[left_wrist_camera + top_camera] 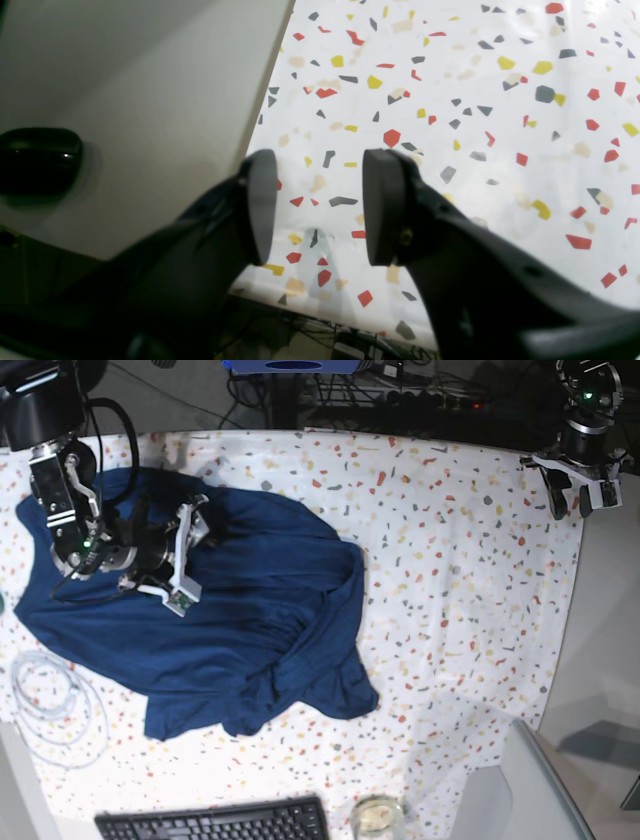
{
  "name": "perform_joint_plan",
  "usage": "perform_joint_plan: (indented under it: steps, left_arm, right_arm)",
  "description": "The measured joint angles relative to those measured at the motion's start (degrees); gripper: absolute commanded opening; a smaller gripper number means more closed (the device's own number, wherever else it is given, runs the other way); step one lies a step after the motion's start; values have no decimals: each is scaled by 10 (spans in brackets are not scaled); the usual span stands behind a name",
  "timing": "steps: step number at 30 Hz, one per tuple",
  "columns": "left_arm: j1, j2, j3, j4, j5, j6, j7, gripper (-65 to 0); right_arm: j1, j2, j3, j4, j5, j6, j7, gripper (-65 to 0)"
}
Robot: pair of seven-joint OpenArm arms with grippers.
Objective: Layout the t-shirt on the table in an organized manner, then fold the t-shirt properly
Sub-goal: 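Grasp the shirt fabric near its middle with the right gripper, then drag the held fabric with the right gripper toward the shirt's outer edge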
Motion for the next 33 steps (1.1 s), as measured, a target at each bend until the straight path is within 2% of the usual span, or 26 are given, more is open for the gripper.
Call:
perform_joint_plan:
  steps: [2, 4, 6, 8, 10, 13, 15, 22, 28, 33]
  left_arm:
    - [0, 0, 0, 0, 0, 0, 0, -380]
    - [0, 0, 0, 0, 0, 0, 0, -380]
    - [0, 0, 0, 0, 0, 0, 0, -380]
    - [0, 0, 0, 0, 0, 0, 0, -380]
    - [0, 0, 0, 0, 0, 0, 0, -380]
    - [0, 0, 0, 0, 0, 0, 0, -380]
    - [0, 0, 0, 0, 0, 0, 0, -380]
    - [-1, -2, -1, -14, 1, 0, -2, -380]
    - [-2, -1, 0, -21, 2, 0, 0, -380]
    - [-2, -2, 0, -21, 2, 0, 0, -380]
  right_arm:
    - [0, 0, 0, -3, 1, 0, 0, -249]
    - [1, 0, 0, -3, 2, 0, 3, -285]
    - [0, 0, 0, -3, 2, 0, 4, -393]
    - [-2, 0, 0, -3, 2, 0, 4, -537]
    - [-4, 0, 0, -2, 2, 0, 2, -650]
    - [-10, 0, 1, -1, 3, 0, 4, -630]
    - [-30, 2, 3, 27, -1, -1, 0, -650]
    - [-160, 2, 3, 186, 6, -1, 2, -648]
    - [-246, 3, 4, 229, 2, -1, 3, -648]
    - [-276, 3, 4, 231, 1, 0, 2, -644]
